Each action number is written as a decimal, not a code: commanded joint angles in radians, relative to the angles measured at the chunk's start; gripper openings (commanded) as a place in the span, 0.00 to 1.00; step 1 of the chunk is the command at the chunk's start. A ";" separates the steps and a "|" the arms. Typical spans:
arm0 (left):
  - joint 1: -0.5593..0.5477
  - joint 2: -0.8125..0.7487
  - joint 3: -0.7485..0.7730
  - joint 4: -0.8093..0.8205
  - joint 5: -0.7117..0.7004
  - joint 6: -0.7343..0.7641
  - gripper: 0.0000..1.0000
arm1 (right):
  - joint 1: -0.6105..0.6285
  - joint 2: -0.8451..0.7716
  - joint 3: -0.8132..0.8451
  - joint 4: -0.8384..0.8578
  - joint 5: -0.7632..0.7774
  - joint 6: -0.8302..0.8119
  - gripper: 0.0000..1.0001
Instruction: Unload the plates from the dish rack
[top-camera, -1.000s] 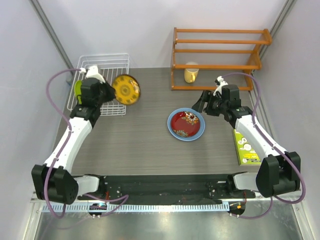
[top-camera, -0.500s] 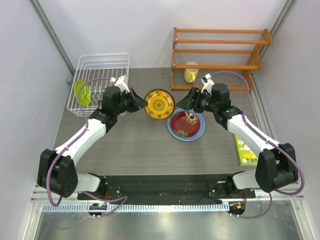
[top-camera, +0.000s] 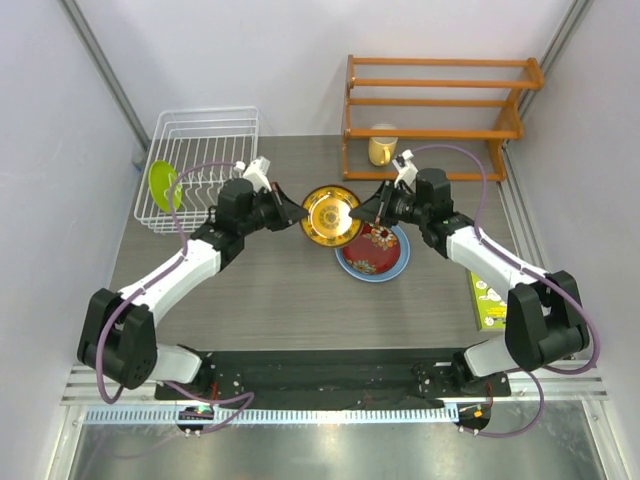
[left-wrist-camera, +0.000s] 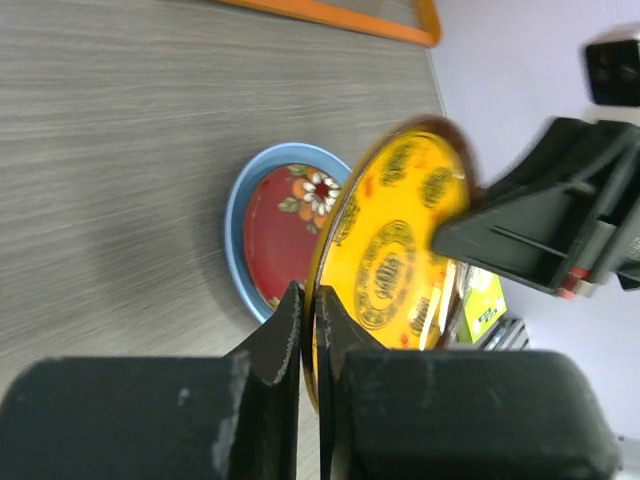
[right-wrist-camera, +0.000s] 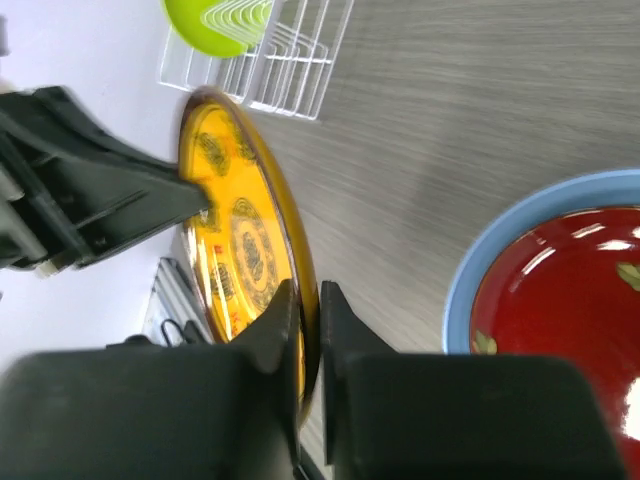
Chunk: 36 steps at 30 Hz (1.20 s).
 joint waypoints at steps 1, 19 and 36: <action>-0.006 -0.008 0.005 0.067 0.012 -0.014 0.18 | 0.006 -0.014 -0.009 0.042 0.005 -0.021 0.01; -0.006 -0.341 -0.017 -0.309 -0.795 0.336 0.85 | -0.166 -0.108 -0.096 -0.314 0.275 -0.172 0.01; -0.004 -0.436 -0.071 -0.308 -0.999 0.414 0.96 | -0.178 0.087 -0.100 -0.178 0.141 -0.164 0.32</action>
